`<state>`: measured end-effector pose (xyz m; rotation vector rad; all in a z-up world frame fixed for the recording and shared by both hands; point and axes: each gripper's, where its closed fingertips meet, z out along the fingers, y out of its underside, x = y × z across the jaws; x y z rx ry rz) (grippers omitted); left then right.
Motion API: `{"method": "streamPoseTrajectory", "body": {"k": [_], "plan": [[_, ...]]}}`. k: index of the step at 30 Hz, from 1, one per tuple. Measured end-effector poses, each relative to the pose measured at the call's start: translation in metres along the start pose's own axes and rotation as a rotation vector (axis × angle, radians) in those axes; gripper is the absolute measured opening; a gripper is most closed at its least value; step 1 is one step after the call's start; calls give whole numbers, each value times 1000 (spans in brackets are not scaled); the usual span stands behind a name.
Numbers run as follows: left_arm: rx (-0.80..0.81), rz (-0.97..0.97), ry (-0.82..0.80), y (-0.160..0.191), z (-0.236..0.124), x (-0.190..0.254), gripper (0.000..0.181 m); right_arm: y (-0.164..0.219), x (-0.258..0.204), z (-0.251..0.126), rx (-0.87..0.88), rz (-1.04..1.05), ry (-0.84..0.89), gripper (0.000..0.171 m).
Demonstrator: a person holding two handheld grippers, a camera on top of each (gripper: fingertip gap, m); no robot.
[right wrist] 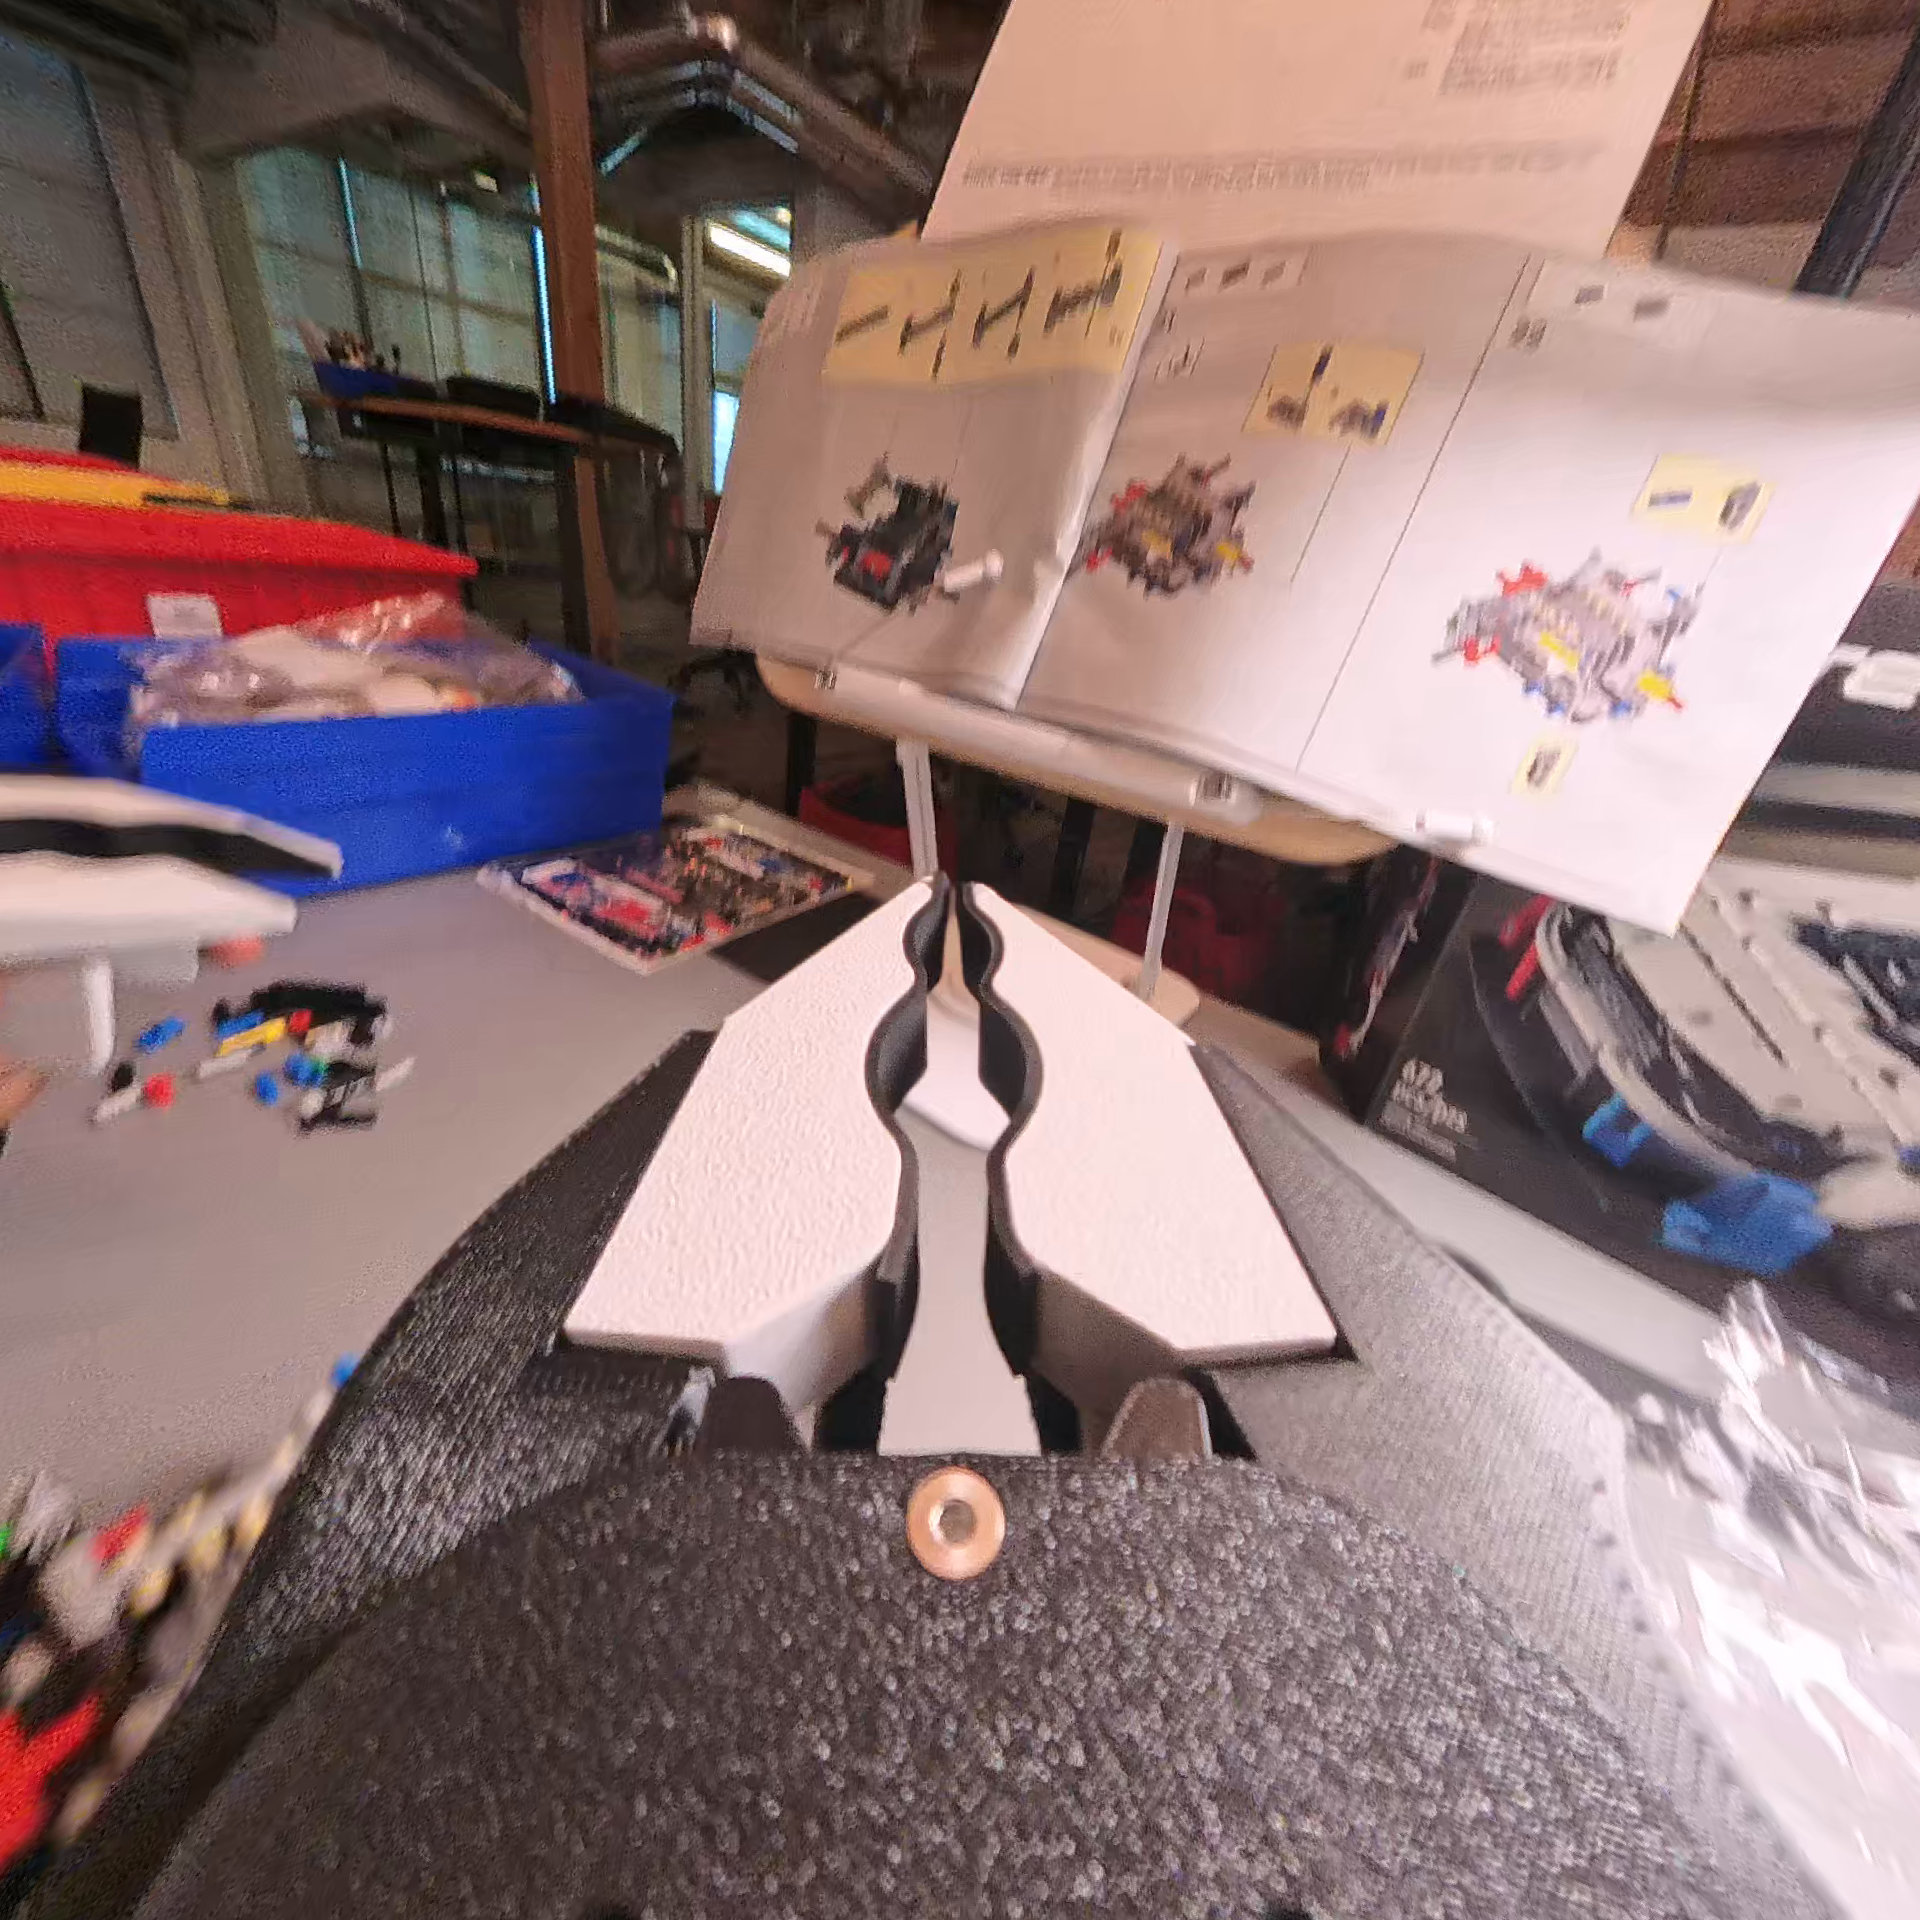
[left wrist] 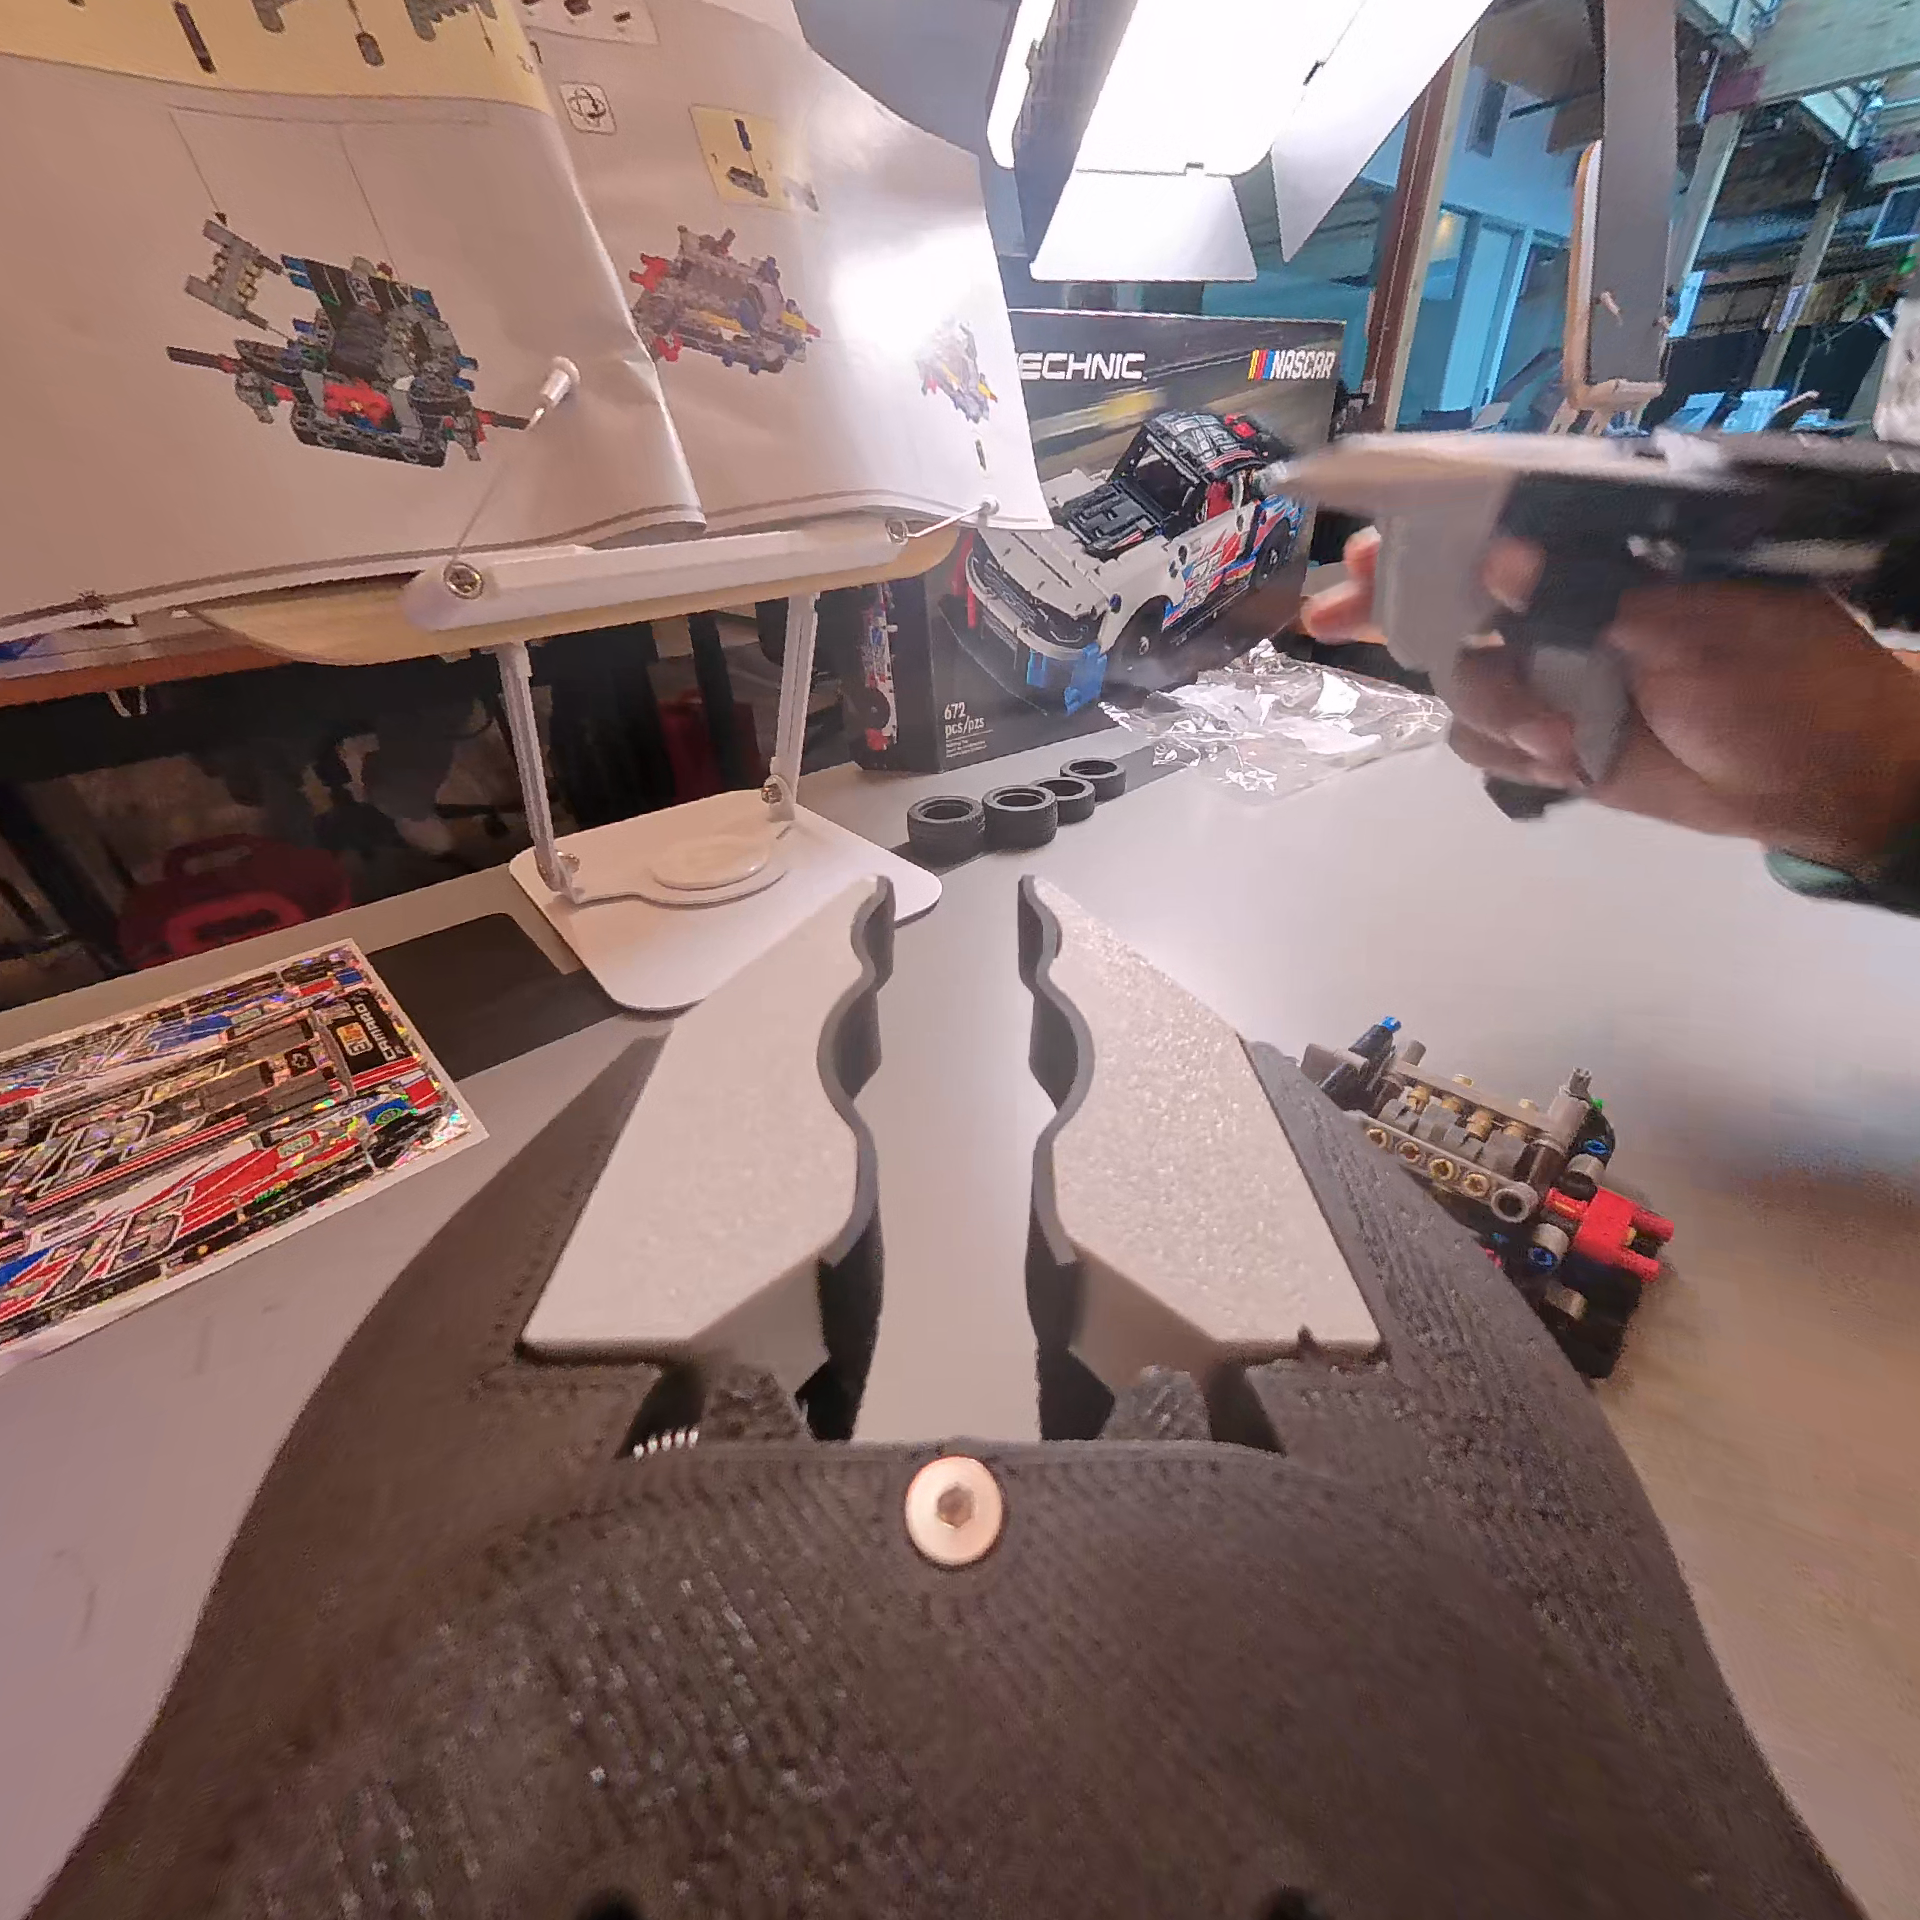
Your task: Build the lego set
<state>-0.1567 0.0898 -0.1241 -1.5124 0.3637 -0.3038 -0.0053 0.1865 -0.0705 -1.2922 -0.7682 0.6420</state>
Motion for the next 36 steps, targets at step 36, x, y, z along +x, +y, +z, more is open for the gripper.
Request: {"method": "streamPoseTrajectory", "body": {"k": [36], "plan": [[-47, 45, 46, 6, 2, 11, 26, -114, 97, 253, -97, -218, 114, 0]]}}
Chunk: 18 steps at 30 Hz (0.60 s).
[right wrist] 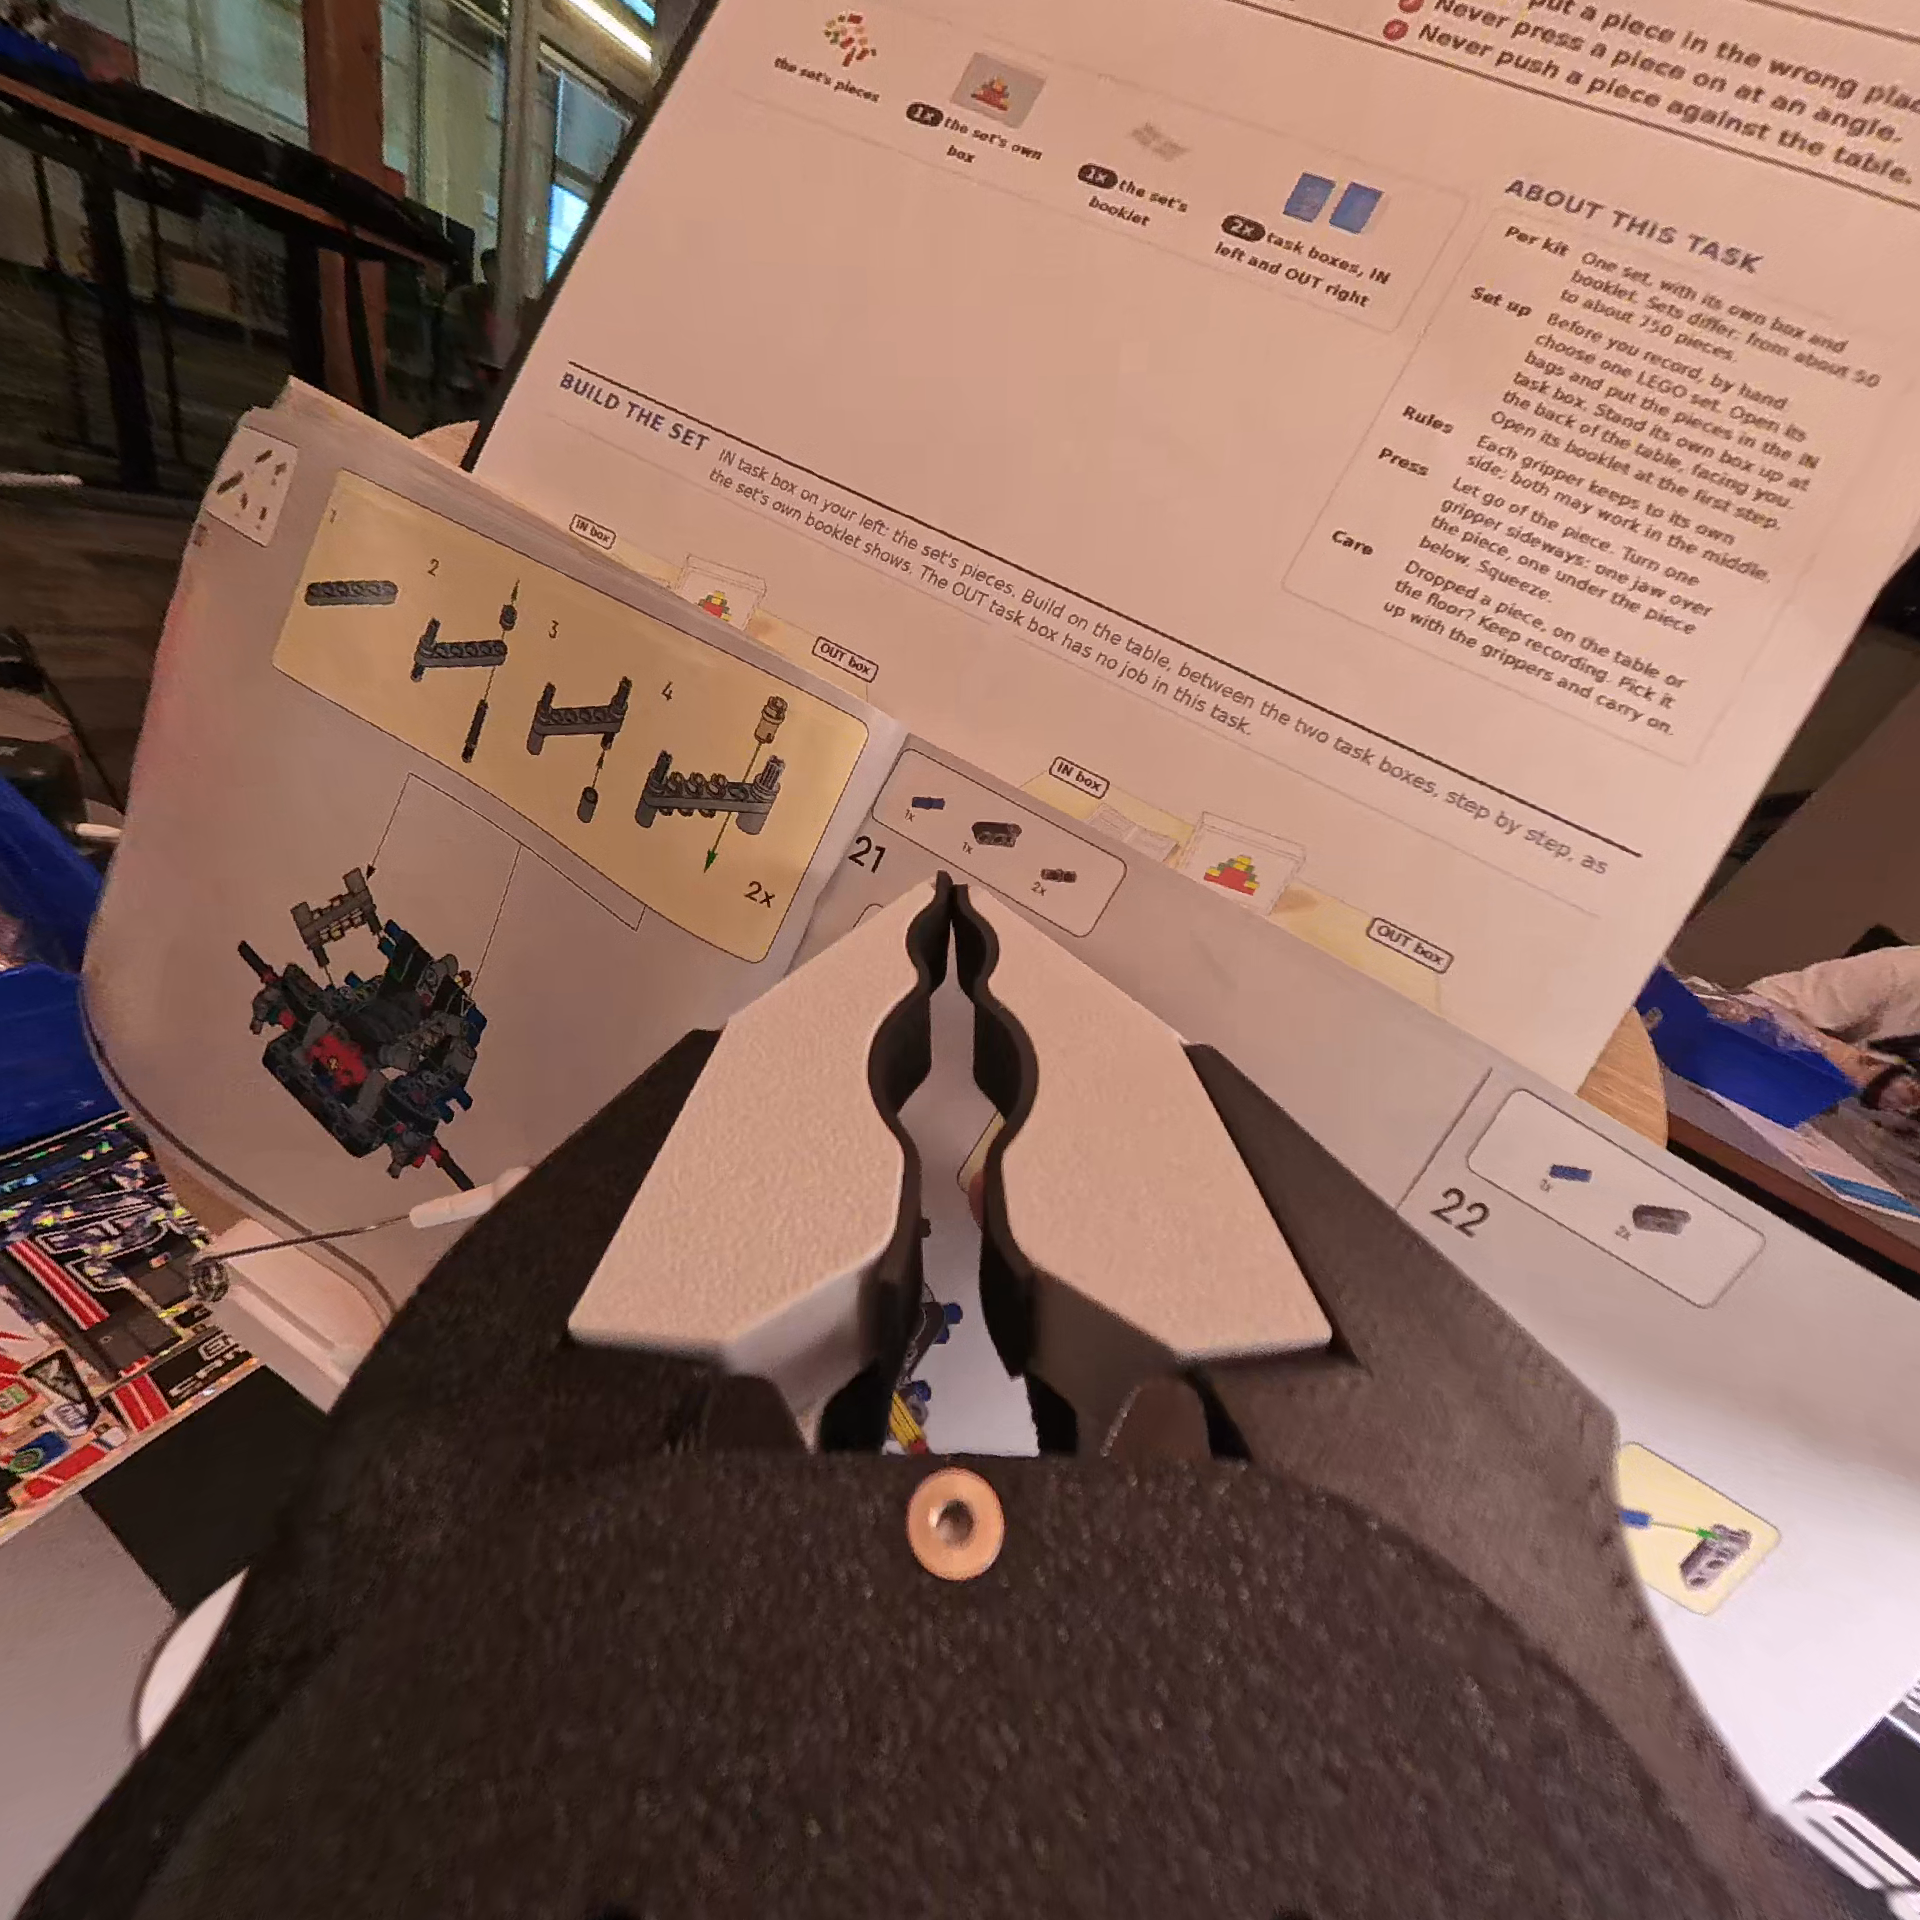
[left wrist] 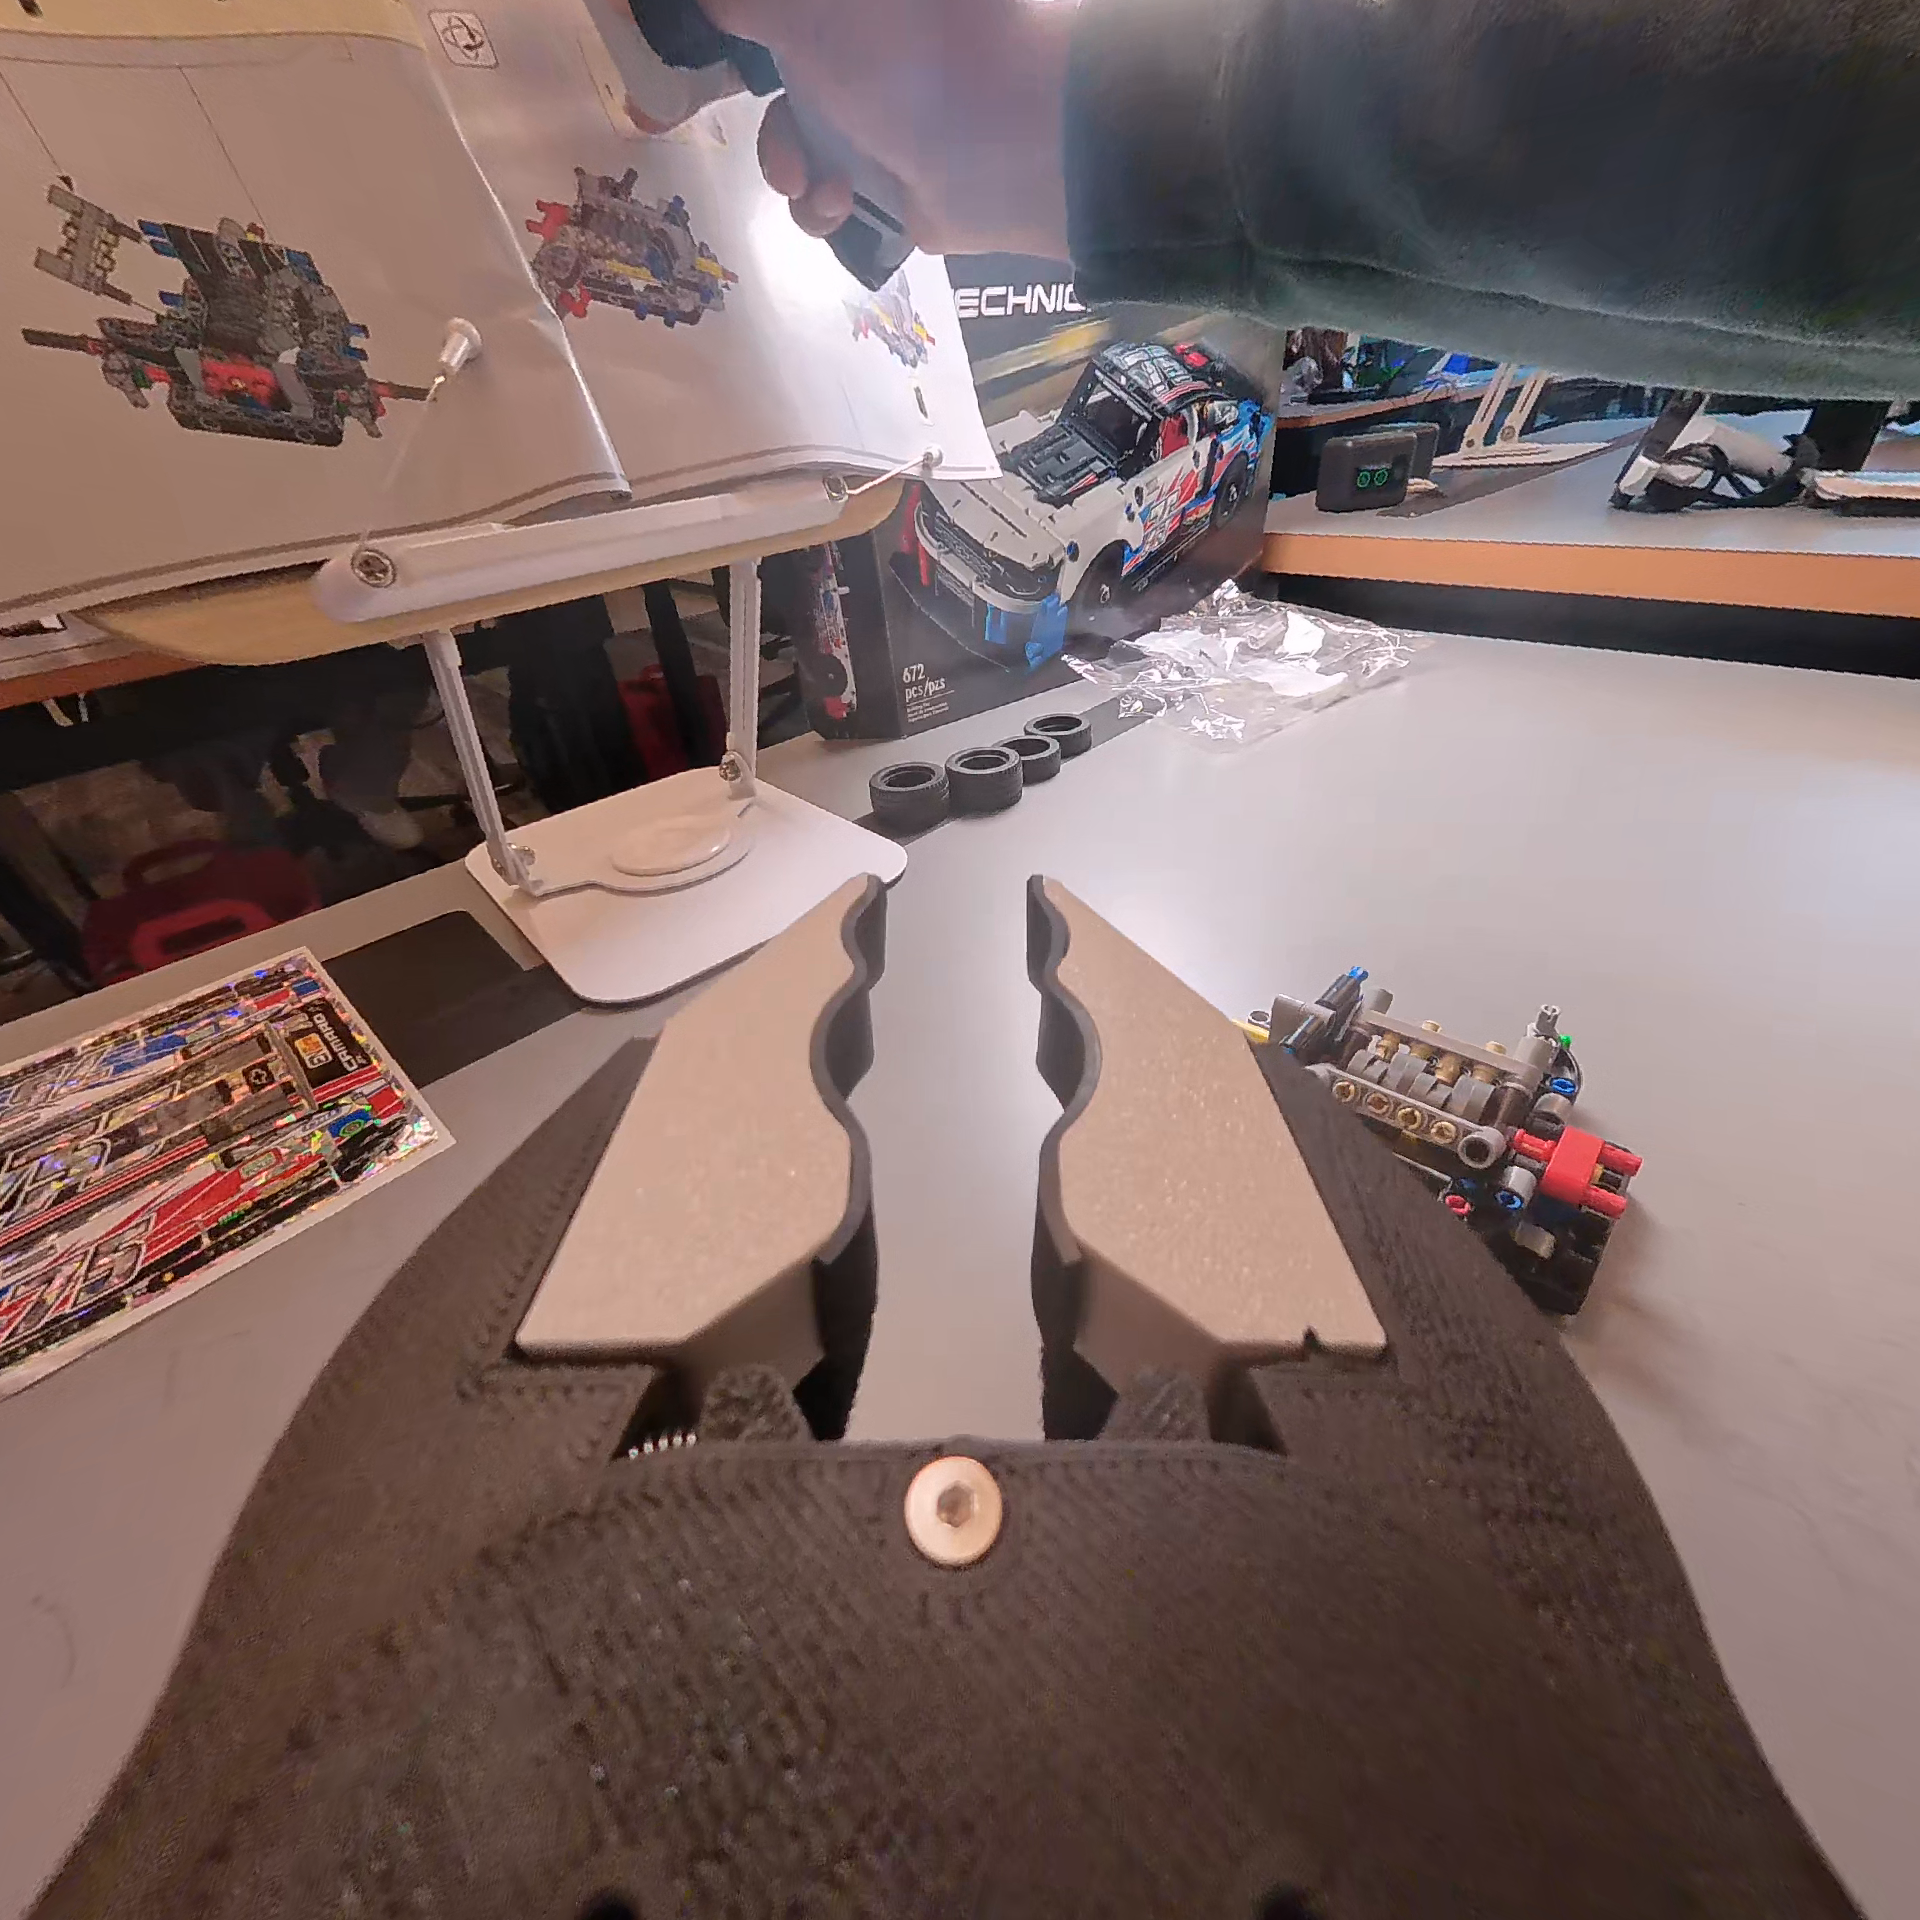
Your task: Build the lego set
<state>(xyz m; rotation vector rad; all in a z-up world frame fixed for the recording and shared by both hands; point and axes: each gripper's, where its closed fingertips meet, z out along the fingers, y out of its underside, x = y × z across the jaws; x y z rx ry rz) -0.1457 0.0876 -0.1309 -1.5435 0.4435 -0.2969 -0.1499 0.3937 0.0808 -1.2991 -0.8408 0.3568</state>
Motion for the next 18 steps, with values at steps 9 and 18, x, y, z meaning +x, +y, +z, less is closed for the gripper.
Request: {"method": "streamPoseTrajectory", "body": {"k": [9, 18], "plan": [[-30, 7, 4, 8, 2, 2, 25, 3, 1, -3, 10, -96, -2, 0], [16, 13, -77, 1, -4, -13, 27, 8, 11, -14, 55, -113, -20, 5]]}}
